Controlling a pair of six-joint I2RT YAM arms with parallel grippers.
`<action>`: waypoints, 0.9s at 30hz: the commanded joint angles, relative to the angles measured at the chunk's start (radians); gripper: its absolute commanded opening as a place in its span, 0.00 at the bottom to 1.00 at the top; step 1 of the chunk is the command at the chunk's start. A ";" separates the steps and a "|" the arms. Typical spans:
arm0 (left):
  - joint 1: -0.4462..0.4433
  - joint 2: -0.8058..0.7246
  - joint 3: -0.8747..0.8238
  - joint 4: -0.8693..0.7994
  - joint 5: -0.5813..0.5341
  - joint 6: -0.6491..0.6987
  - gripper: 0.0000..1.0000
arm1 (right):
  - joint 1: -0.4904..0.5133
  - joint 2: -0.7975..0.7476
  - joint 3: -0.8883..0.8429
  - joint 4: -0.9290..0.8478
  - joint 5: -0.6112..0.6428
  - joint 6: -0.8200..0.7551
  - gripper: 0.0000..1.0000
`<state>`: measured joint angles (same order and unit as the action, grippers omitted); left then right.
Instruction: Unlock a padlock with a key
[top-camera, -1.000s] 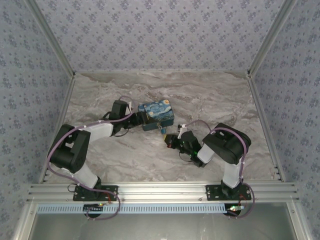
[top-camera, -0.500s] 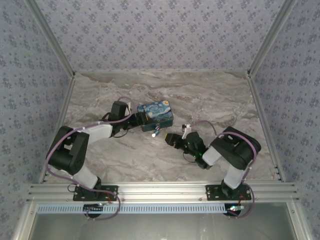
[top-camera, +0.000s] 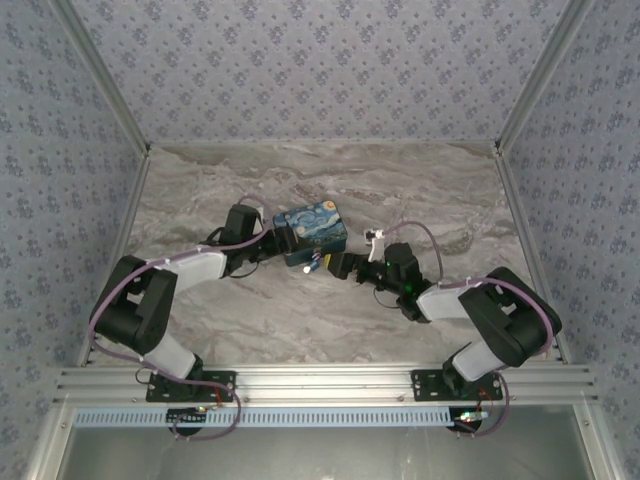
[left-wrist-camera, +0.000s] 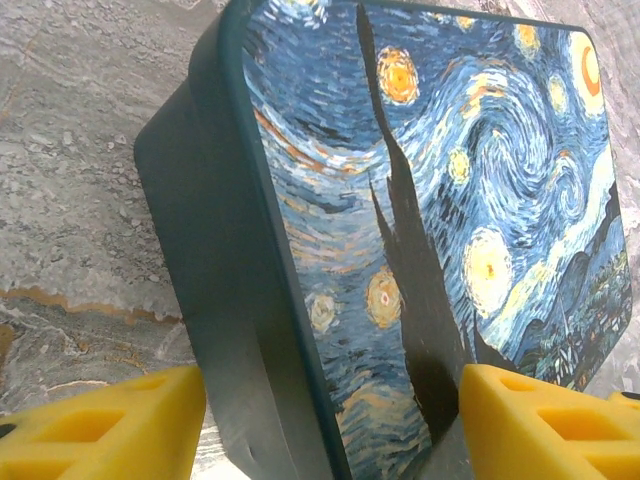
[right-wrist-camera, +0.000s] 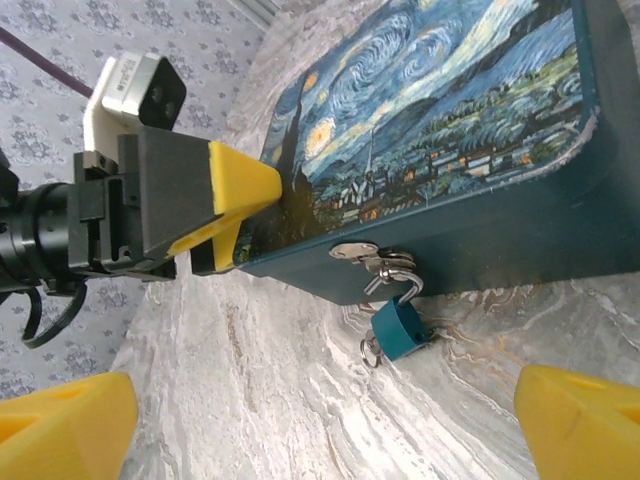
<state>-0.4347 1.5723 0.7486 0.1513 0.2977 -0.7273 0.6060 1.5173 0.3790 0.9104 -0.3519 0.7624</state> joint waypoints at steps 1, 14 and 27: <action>-0.017 0.003 -0.025 -0.096 -0.022 -0.003 0.67 | -0.003 0.046 0.035 -0.035 -0.047 0.009 0.99; -0.024 0.014 -0.015 -0.094 -0.022 -0.011 0.66 | 0.015 0.301 0.169 0.127 -0.090 0.047 0.90; -0.028 0.022 -0.018 -0.079 -0.029 -0.027 0.65 | 0.053 0.425 0.216 0.258 -0.069 0.084 0.85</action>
<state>-0.4477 1.5723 0.7486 0.1532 0.2878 -0.7536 0.6498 1.9163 0.5735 1.1389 -0.4305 0.8280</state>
